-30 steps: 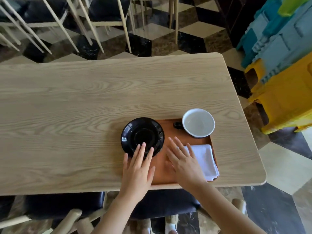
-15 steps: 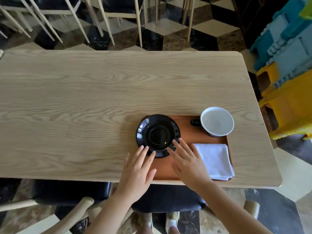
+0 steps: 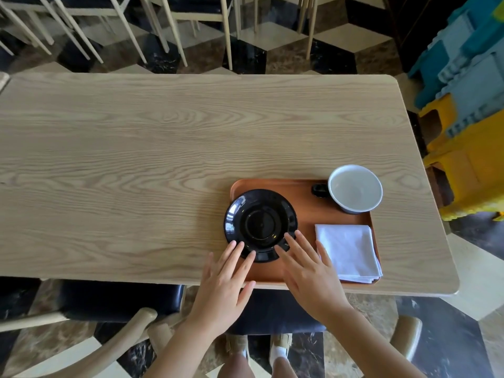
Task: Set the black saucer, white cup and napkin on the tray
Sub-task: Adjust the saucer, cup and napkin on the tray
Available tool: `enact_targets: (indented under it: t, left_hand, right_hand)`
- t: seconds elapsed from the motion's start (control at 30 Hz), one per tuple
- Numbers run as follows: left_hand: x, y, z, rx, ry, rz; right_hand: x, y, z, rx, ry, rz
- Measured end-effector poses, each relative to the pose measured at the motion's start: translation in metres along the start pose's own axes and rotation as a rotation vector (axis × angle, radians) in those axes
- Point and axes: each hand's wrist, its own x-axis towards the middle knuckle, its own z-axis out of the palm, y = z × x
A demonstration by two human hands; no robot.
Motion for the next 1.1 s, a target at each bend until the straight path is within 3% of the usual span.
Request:
enact_targets:
  t: [0.47,0.6,0.7,0.83,0.97,1.1]
  left_hand:
    - [-0.001,0.003,0.001,0.044,0.020,0.007]
    - [0.011,0.006,-0.012,0.124,0.113,0.059]
    - [0.037,0.013,-0.028,0.118,0.235,0.125]
    - [0.093,0.039,-0.054,0.066,0.338,0.170]
    - [0.156,0.074,-0.066,-0.006,0.245,0.158]
    - [0.198,0.106,-0.067,-0.130,0.104,0.078]
  right_hand:
    - [-0.002,-0.002,0.001,-0.017,0.027,0.016]
    - [0.002,0.003,-0.004,0.013,0.074,-0.030]
    - [0.009,0.021,-0.019,0.113,0.226,-0.027]
    - [0.028,0.071,-0.056,0.102,0.431,0.192]
    - [0.046,0.122,-0.081,0.130,0.300,0.435]
    - [0.058,0.149,-0.085,0.351,0.206,0.565]
